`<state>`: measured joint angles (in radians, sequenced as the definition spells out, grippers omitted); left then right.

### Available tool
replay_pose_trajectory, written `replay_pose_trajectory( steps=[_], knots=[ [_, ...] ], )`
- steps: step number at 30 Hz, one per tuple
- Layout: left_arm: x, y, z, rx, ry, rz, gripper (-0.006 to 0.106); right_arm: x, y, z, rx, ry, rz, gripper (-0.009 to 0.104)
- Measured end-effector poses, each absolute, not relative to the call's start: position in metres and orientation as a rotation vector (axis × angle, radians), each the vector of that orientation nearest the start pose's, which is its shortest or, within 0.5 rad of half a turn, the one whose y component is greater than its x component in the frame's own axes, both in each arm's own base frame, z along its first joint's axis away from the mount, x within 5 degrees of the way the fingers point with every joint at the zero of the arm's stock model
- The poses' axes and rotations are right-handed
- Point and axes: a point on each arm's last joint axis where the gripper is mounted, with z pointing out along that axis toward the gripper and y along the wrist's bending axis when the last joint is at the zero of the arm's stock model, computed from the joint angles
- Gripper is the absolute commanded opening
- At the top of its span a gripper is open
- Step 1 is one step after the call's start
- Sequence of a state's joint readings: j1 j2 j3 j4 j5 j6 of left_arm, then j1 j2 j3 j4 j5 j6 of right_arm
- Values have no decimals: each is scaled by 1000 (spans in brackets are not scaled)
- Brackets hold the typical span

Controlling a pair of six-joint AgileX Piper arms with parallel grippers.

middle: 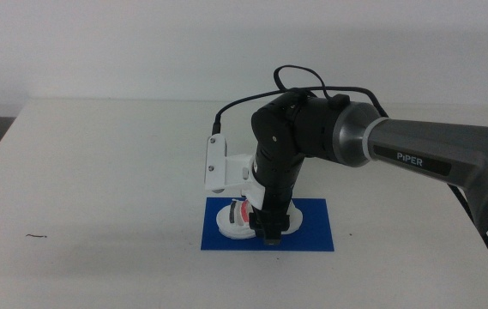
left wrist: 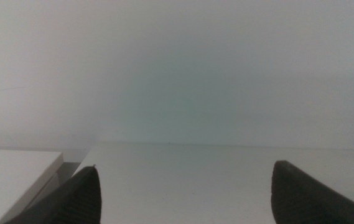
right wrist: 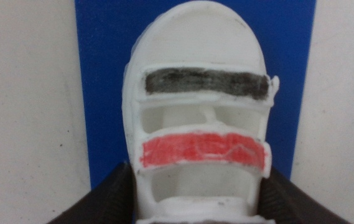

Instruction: Use one arm to grab the shoe from the table and place it on the mat.

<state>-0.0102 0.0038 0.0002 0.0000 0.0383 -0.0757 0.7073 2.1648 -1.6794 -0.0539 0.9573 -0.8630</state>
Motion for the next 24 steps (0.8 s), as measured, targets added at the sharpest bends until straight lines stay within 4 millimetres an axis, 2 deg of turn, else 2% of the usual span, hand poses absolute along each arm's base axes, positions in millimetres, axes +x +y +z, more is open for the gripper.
replay_pose_trajectory(
  steps=[1,2,3,7,10,14,16,18,21,24],
  knots=[
    [57,-1,209,-50,1525,-69,94,344,289,169,-2097,2048,-93,18],
    [57,-1,209,-50,1525,-69,94,344,289,169,-2095,2050,-93,31],
    [57,-1,209,-50,1525,-69,94,344,289,169,-2093,2052,-93,38],
    [57,-1,209,-50,1525,-69,94,344,289,168,-2077,2069,-90,59],
    [57,-1,209,-50,1525,-69,94,343,289,171,-2041,2063,-79,71],
    [57,-1,209,-50,1525,-69,94,331,276,186,-1884,2001,-42,74],
    [57,-1,209,-50,1525,-69,94,320,253,202,-1745,1994,-33,74],
    [57,-1,209,-50,1525,-69,94,306,222,222,-1564,2027,-19,74],
    [57,-1,209,-50,1525,-69,94,272,169,237,-1267,2107,22,74],
    [57,-1,209,-50,1525,-69,94,232,119,255,-923,2108,70,74]
  ],
)
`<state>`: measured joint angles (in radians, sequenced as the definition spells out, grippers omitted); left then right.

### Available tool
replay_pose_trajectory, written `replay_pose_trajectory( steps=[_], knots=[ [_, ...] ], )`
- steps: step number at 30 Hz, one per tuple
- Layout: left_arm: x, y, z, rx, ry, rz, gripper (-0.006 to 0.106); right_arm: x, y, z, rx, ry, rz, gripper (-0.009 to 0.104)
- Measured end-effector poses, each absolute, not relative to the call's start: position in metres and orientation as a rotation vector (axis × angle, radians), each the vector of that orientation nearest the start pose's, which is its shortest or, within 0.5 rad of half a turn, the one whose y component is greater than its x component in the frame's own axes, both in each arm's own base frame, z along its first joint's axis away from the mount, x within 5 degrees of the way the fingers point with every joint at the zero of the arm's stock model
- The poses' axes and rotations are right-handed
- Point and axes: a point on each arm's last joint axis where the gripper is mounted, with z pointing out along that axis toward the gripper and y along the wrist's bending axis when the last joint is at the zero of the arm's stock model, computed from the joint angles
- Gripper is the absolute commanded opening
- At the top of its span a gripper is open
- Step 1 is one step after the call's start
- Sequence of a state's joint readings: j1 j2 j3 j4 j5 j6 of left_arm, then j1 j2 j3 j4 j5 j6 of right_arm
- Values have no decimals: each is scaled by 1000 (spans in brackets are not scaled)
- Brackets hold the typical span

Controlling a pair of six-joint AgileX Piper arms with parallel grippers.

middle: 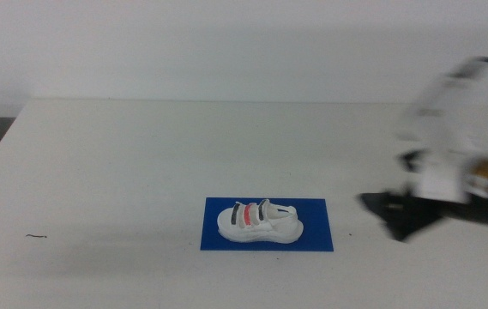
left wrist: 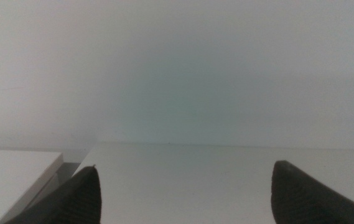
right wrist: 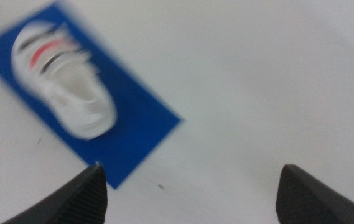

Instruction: Use one arm to grab the shoe from the table and place it on the mat.

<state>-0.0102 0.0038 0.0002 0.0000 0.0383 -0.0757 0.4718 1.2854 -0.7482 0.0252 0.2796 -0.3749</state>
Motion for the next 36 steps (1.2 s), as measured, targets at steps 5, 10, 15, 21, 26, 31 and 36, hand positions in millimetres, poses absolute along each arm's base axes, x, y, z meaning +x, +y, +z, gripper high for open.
replay_pose_trajectory(
  steps=[5,10,15,21,26,31,36],
  knots=[
    [57,-1,209,-50,1525,-69,94,159,59,257,-524,1962,122,74],
    [57,-1,209,-50,1525,-69,94,109,23,232,-298,1838,72,74],
    [57,-1,209,-50,1525,-69,94,85,6,232,-57,1686,61,74],
    [57,-1,209,-50,1525,-69,94,67,2,221,82,1560,126,74],
    [57,-1,209,-50,1525,-69,94,59,2,207,85,1574,128,74],
    [57,-1,209,-50,1525,-69,94,56,1,199,88,1655,120,74],
    [57,-1,209,-50,1525,-69,94,56,1,192,93,1725,116,74]
  ],
)
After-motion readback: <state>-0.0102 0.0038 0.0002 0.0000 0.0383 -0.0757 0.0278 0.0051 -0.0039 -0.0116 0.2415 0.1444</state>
